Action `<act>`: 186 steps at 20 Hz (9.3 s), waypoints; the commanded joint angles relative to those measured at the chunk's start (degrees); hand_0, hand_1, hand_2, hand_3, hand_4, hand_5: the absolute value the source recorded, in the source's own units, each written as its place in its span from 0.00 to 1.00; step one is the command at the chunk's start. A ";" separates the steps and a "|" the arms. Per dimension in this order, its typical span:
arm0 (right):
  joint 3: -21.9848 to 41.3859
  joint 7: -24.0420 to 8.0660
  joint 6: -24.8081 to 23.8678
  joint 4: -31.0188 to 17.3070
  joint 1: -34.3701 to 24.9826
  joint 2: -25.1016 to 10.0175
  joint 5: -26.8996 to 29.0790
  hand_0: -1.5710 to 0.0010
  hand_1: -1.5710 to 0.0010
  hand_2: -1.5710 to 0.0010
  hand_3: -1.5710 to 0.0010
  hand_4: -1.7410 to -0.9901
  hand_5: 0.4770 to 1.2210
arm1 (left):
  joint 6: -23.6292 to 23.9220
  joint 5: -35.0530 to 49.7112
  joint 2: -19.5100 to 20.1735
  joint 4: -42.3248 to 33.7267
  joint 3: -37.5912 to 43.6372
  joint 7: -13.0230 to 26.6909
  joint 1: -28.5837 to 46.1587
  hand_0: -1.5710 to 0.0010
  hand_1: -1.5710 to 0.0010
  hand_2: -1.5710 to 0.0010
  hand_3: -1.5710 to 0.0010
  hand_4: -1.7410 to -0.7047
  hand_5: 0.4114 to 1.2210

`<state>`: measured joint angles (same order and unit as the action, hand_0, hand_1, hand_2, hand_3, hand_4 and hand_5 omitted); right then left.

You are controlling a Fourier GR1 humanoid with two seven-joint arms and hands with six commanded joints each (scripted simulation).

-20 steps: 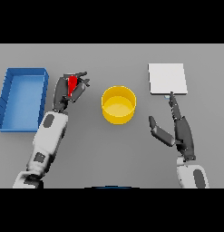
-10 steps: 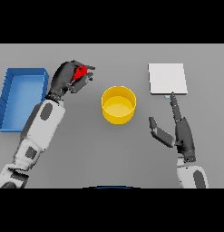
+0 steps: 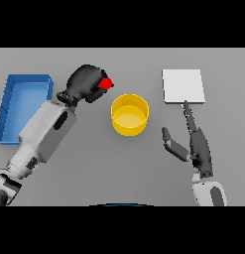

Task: Pick up the red beaker and tilt it to pour out 1 green nut into yellow bowl. Pick up the yellow bowl and place it on the metallic measuring scale.

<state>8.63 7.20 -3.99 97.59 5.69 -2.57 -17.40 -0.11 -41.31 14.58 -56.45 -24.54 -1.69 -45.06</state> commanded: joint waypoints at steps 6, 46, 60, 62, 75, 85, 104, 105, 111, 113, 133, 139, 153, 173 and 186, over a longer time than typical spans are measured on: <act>-0.27 0.97 0.84 -0.01 0.34 0.00 1.33 1.00 1.00 1.00 1.00 0.90 0.27 | -9.60 -9.95 0.90 5.77 -11.19 0.81 -9.97 0.00 0.00 0.00 0.00 0.12 0.99; 0.39 0.76 -0.79 -0.91 -0.90 0.58 -1.04 1.00 1.00 1.00 1.00 0.95 0.27 | -14.58 -34.10 -2.64 28.24 -30.30 -7.51 -41.56 0.00 0.00 0.00 0.35 0.01 1.00; 0.01 0.77 -0.36 -2.55 -2.35 1.87 1.37 1.00 1.00 1.00 1.00 0.96 0.24 | -3.77 -2.25 15.54 42.96 7.19 7.16 -37.51 0.00 0.00 0.00 0.10 0.00 1.00; 0.07 1.13 -0.03 -1.74 -1.98 1.06 1.17 1.00 1.00 1.00 1.00 0.93 0.24 | -1.48 1.49 17.89 42.16 10.55 9.80 -34.10 0.00 0.00 0.00 0.09 0.00 1.00; 0.79 -0.84 -1.17 -2.50 -2.61 0.11 -2.16 1.00 1.00 1.00 1.00 0.96 0.23 | 9.45 22.81 17.73 12.06 22.76 25.82 -1.13 0.00 0.00 0.00 0.08 0.00 1.00; 0.53 2.31 -0.68 -3.00 -1.38 0.57 -0.58 1.00 1.00 1.00 1.00 0.97 0.23 | 14.72 26.36 14.02 -5.42 22.87 32.32 14.19 0.00 0.00 0.00 0.02 0.00 0.88; 0.46 1.77 -0.16 -2.26 -1.10 -0.22 -0.52 1.00 1.00 1.00 1.00 0.96 0.22 | 7.75 23.90 16.28 -9.19 17.90 31.33 19.64 0.90 0.91 0.91 0.92 0.91 0.29; 0.83 0.97 -0.11 -2.08 -1.22 -0.40 -1.22 1.00 1.00 1.00 1.00 0.96 0.22 | 7.81 24.08 16.44 -9.18 18.10 30.38 19.87 0.92 0.93 0.93 0.93 0.92 0.29; 5.27 -3.77 9.17 -3.44 -10.51 -11.10 -9.07 1.00 1.00 1.00 1.00 0.89 0.27 | 8.27 23.99 16.32 -10.28 17.84 28.64 19.73 0.98 0.98 0.98 0.98 0.96 0.31; 7.75 -4.79 12.15 -5.63 -15.23 -14.12 -12.85 1.00 1.00 1.00 1.00 0.82 0.26 | 8.54 24.05 16.11 -10.17 17.81 27.84 19.80 0.99 0.99 0.99 0.99 0.97 0.32; 29.18 3.56 29.01 -28.05 -43.62 -17.90 -32.20 1.00 1.00 1.00 1.00 0.66 0.34 | 7.82 23.86 17.74 -11.25 17.74 28.28 20.47 1.00 1.00 1.00 1.00 0.97 0.35; 31.44 3.89 30.37 -32.63 -46.99 -16.31 -33.80 1.00 1.00 1.00 1.00 0.64 0.35 | 7.70 24.36 18.03 -10.88 18.25 27.76 20.74 1.00 1.00 1.00 1.00 0.96 0.35; 31.34 3.99 35.41 -36.78 -47.96 -14.79 -31.82 0.37 0.37 0.39 0.65 0.30 0.79 | 8.13 24.17 17.65 -9.73 18.24 27.07 20.43 1.00 1.00 1.00 1.00 0.95 0.36; 27.41 -1.19 40.05 -26.29 -49.65 -20.60 -26.79 0.00 0.00 0.10 0.20 0.00 1.00 | 7.27 23.94 18.65 -11.50 17.90 27.20 20.82 1.00 1.00 1.00 1.00 0.97 0.35; 18.83 -0.66 32.87 -34.80 -53.05 -26.83 -27.19 0.00 0.00 0.02 0.23 0.00 1.00 | 7.23 23.67 19.19 -11.74 18.22 28.37 20.45 1.00 1.00 1.00 1.00 0.96 0.37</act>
<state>27.45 6.35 28.89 62.78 -47.35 -29.44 -44.66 7.12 -17.64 33.77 -68.19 -6.32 26.63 -24.60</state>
